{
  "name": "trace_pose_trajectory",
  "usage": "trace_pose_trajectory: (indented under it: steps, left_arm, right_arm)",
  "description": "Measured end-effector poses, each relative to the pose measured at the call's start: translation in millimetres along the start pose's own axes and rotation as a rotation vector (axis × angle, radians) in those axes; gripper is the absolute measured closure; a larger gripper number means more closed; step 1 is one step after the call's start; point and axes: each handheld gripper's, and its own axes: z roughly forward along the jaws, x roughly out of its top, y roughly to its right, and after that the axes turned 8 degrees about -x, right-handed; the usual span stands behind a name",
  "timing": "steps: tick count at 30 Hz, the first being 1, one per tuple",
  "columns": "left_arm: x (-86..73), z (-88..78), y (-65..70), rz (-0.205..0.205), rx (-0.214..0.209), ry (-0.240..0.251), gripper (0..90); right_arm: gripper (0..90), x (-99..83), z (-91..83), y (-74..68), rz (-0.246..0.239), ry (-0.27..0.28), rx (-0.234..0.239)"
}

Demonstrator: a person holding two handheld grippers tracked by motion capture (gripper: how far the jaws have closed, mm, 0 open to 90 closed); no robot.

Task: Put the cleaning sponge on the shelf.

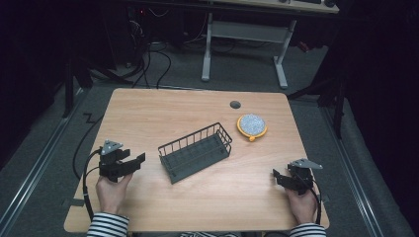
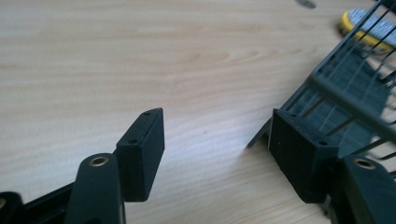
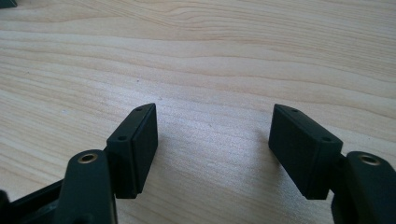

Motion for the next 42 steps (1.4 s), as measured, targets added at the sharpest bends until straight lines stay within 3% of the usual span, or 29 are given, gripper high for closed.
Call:
trace_pose_trajectory:
  steps: [7, 14, 25, 35, 42]
  left_arm:
    - [-20.8, 11.4, -7.9, -0.031, 0.029, -0.025, 36.6]
    - [-30.8, 23.4, -12.6, -0.029, 0.073, -0.043, 36.6]
    - [-32.9, 35.3, -11.1, 0.021, 0.139, -0.050, 36.5]
    - [-35.0, 43.2, -12.5, 0.043, 0.155, -0.074, 36.5]
    - [-38.7, 51.3, -10.2, 0.082, 0.171, -0.103, 35.8]
  right_arm:
    - [33.2, 0.0, -0.1, -0.1, 0.001, -0.001, 0.000]
    - [33.4, -0.1, -0.3, -0.8, 0.006, -0.001, -0.004]
    - [39.4, 1.2, -1.8, -1.8, 0.012, -0.011, -0.005]
    - [42.7, 0.8, -1.5, -1.3, 0.012, -0.002, -0.006]
    - [44.2, 2.2, -4.0, 0.3, 0.033, -0.002, 0.011]
